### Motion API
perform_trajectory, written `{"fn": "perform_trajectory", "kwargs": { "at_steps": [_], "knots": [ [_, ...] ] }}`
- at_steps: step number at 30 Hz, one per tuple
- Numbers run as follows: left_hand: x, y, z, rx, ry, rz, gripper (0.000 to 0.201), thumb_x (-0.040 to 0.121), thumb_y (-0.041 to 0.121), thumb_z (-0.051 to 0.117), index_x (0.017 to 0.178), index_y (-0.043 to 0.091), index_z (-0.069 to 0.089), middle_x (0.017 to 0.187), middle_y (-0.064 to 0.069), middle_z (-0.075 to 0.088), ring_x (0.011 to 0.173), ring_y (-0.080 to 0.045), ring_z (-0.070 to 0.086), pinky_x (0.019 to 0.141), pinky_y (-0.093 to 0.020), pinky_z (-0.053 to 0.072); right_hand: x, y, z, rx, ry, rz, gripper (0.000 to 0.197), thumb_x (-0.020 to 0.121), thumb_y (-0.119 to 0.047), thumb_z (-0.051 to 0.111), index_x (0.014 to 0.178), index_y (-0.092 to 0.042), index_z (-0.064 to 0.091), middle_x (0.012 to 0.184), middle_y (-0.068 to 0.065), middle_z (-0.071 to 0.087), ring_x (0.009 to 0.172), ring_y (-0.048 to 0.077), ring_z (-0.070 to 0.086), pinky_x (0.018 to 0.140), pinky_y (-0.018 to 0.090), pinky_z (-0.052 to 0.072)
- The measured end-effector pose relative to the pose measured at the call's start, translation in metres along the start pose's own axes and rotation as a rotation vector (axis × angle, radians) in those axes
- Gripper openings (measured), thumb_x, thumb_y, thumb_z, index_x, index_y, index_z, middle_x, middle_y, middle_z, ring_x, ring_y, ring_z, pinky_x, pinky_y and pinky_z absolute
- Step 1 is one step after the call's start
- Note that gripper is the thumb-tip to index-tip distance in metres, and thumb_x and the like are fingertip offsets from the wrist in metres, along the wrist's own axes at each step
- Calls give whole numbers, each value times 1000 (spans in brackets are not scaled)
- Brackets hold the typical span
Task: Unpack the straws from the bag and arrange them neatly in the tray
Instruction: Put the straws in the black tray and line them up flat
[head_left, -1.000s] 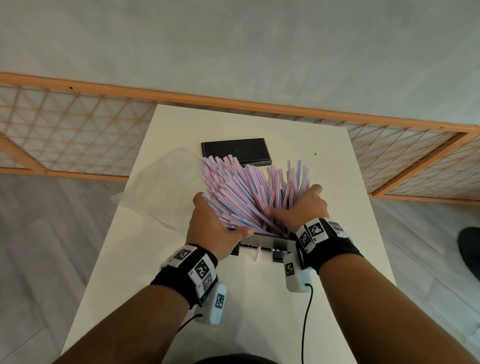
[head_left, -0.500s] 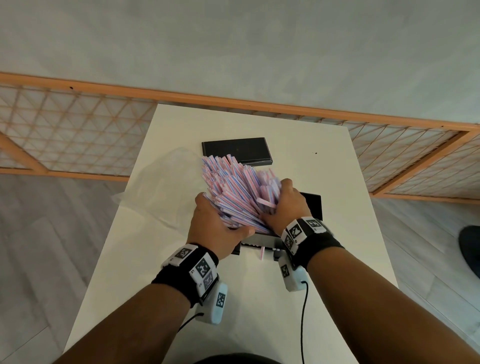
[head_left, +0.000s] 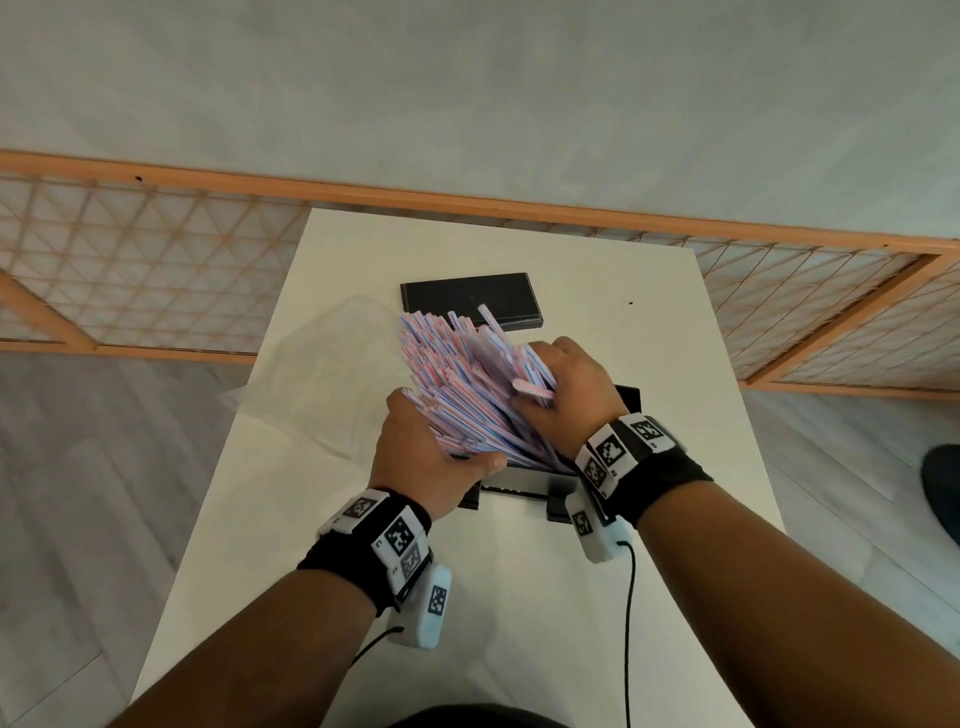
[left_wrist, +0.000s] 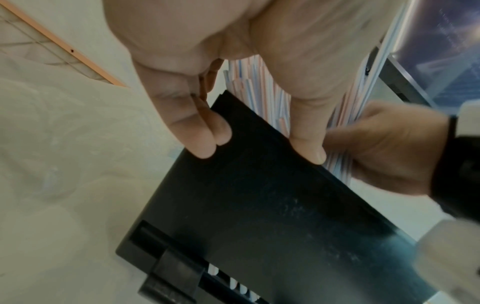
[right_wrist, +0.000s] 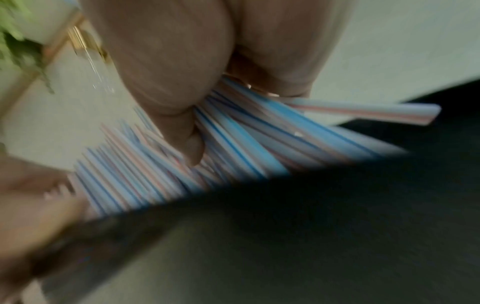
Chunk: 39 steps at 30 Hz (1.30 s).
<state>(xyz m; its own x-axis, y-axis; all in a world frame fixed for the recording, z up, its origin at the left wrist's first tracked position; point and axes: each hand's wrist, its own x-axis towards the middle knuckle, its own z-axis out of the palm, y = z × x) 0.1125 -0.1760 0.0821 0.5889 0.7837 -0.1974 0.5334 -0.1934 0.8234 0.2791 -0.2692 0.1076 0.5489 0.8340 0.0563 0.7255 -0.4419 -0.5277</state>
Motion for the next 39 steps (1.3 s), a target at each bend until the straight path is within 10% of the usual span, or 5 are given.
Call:
{"fn": "perform_trajectory", "kwargs": {
  "at_steps": [5, 10, 19, 30, 39],
  "knots": [
    [1, -1, 0, -2, 3, -8, 89, 51, 39, 98, 111, 22, 34, 106, 8, 60, 91, -12, 59, 76, -23, 44, -10, 17, 8, 48, 20, 115, 47, 72, -42, 71, 113, -24, 57, 97, 1, 50, 83, 20, 54, 76, 27, 43],
    [1, -2, 0, -3, 0, -16, 89, 51, 40, 98, 111, 23, 34, 107, 7, 60, 90, -12, 58, 76, -25, 44, -15, 22, 9, 90, 99, 277, 51, 65, -36, 84, 89, -19, 42, 84, -3, 53, 70, 16, 51, 55, 22, 34],
    [1, -3, 1, 12, 11, -13, 89, 50, 41, 98, 112, 22, 37, 110, 5, 62, 94, -13, 59, 78, -25, 46, -23, 35, 14, -86, -173, 455, 62, 64, -62, 79, 98, -19, 51, 91, -2, 56, 80, 16, 52, 71, 27, 42],
    [1, -2, 2, 49, 27, 2, 87, 51, 41, 97, 109, 23, 36, 109, 5, 60, 98, -15, 61, 78, -24, 43, -13, 7, 6, -61, -162, 197, 35, 84, -27, 65, 116, -25, 53, 100, 3, 66, 89, 28, 62, 71, 26, 42],
    [0, -2, 0, 55, 10, -2, 87, 50, 42, 98, 109, 22, 36, 106, 8, 58, 91, -11, 55, 77, -25, 43, -9, 14, -2, -398, -93, 221, 65, 69, -65, 72, 120, -28, 53, 112, 5, 46, 104, 29, 48, 83, 40, 49]
  ]
}}
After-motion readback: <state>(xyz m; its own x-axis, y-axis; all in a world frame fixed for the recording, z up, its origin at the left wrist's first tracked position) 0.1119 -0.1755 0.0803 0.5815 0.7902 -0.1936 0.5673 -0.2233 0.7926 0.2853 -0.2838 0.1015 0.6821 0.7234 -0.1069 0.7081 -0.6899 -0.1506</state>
